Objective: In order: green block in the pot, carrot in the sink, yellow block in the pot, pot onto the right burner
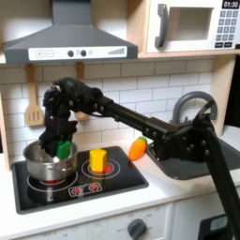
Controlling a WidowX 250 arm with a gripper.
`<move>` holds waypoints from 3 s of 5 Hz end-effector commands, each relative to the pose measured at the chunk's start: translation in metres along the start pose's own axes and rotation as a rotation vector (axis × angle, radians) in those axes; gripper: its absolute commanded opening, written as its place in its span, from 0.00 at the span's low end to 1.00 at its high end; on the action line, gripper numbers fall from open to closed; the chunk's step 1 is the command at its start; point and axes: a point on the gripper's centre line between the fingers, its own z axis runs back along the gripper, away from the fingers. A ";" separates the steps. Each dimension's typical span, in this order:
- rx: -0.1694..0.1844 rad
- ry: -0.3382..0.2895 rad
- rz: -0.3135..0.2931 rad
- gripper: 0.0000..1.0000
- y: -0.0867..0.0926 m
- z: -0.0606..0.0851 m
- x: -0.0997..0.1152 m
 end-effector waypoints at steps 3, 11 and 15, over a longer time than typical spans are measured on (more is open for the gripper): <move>-0.019 0.006 -0.010 1.00 0.002 0.008 -0.005; -0.058 -0.039 -0.320 1.00 -0.090 0.053 -0.062; -0.096 0.027 -0.695 1.00 -0.139 0.064 -0.087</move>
